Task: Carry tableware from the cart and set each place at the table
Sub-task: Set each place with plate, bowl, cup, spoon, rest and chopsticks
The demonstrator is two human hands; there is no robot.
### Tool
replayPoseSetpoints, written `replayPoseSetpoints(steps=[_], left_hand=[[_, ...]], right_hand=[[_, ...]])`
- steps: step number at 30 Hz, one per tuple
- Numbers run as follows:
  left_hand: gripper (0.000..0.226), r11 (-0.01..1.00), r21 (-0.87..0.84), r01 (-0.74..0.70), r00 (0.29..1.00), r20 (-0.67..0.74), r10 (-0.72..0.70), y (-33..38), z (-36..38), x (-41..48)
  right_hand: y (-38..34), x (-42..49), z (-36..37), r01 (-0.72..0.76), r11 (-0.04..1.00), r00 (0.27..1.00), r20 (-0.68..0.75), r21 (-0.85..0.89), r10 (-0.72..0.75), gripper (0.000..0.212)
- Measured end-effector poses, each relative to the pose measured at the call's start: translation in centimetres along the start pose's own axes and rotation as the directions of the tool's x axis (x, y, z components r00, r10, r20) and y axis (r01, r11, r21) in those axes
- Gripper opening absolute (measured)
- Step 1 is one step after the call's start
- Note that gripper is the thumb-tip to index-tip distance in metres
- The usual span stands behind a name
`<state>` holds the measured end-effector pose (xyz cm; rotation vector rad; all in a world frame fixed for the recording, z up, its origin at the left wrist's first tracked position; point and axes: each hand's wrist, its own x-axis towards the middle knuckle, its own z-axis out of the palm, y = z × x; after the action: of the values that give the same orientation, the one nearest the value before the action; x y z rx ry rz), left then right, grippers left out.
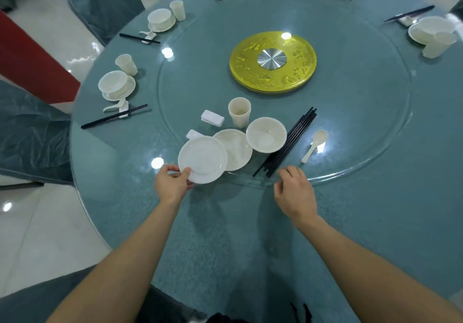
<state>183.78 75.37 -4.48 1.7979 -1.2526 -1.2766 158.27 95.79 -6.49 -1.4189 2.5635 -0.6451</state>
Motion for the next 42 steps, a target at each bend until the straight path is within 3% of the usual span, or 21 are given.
replayPoseSetpoints(steps=[2, 3, 5, 7, 9, 13, 18, 20, 22, 26, 30, 33, 38, 42], left_hand=[[0.028, 1.000, 0.018, 0.015, 0.999, -0.030, -0.014, -1.5, -1.8, 0.3], [0.027, 0.999, 0.024, 0.024, 0.999, -0.045, -0.023, -2.2, -2.6, 0.4], [0.027, 0.998, 0.027, 0.049, 0.996, -0.077, -0.047, -3.5, -4.1, 0.4], [0.028, 0.997, 0.039, 0.072, 0.991, -0.115, -0.067, -4.9, -5.5, 0.4], [0.027, 0.993, 0.035, 0.116, 0.981, -0.158, -0.109, -6.0, -6.7, 0.3], [0.026, 0.988, 0.045, 0.147, 0.973, -0.185, -0.136, -7.5, -8.8, 0.3], [0.032, 0.980, 0.164, 0.109, 0.972, -0.224, -0.070, -9.2, -12.0, 0.5], [0.049, 0.955, 0.293, 0.050, 0.980, -0.198, 0.009, -9.4, -12.9, 0.4], [0.079, 0.913, 0.408, -0.006, 0.988, -0.141, 0.070, -9.5, -13.7, 0.2], [0.126, 0.781, 0.617, -0.100, 0.995, 0.065, 0.076, -7.9, -14.8, -0.2], [0.140, 0.662, 0.730, -0.171, 0.977, 0.214, 0.017, -6.3, -15.1, 0.5], [0.131, 0.637, 0.747, -0.191, 0.977, 0.204, 0.053, -6.3, -15.0, 0.9], [0.135, 0.620, 0.759, -0.199, 0.975, 0.220, 0.043, -6.3, -15.0, 1.2], [0.124, 0.568, 0.788, -0.237, 0.971, 0.202, 0.126, -5.1, -14.5, 1.1]], right_hand=[[-2.1, -0.8, 0.1, 0.093, 0.994, 0.995, -0.052, 0.055, -0.090, 0.016], [-3.7, -1.2, 0.3, 0.111, 0.988, 0.994, -0.006, 0.104, -0.111, 0.015], [-7.1, -1.7, 1.3, 0.081, 0.976, 0.972, 0.199, 0.200, -0.122, 0.022], [-10.5, -1.8, 2.8, -0.006, 0.957, 0.893, 0.433, 0.289, -0.125, 0.038], [-13.3, -1.9, 4.2, -0.113, 0.930, 0.812, 0.573, 0.349, -0.116, 0.054], [-16.5, -0.9, 7.3, -0.146, 0.926, 0.792, 0.602, 0.347, -0.101, 0.067], [-19.8, 0.6, 11.6, -0.044, 0.958, 0.737, 0.657, 0.283, -0.160, 0.084], [-20.3, 1.0, 12.0, -0.028, 0.958, 0.720, 0.670, 0.284, -0.178, 0.093], [-20.3, 1.3, 12.1, -0.007, 0.953, 0.720, 0.662, 0.303, -0.206, 0.105], [-20.5, 1.4, 12.3, 0.070, 0.967, 0.687, 0.692, 0.244, -0.224, 0.154], [-21.1, 0.6, 12.1, 0.174, 0.976, 0.705, 0.677, 0.128, -0.214, 0.148], [-21.2, 0.2, 12.2, 0.188, 0.977, 0.719, 0.663, 0.103, -0.208, 0.145], [-20.6, 0.5, 11.5, 0.116, 0.980, 0.697, 0.690, 0.161, -0.196, 0.140], [-18.8, 0.5, 9.3, 0.021, 0.970, 0.739, 0.649, 0.244, -0.179, 0.102]])
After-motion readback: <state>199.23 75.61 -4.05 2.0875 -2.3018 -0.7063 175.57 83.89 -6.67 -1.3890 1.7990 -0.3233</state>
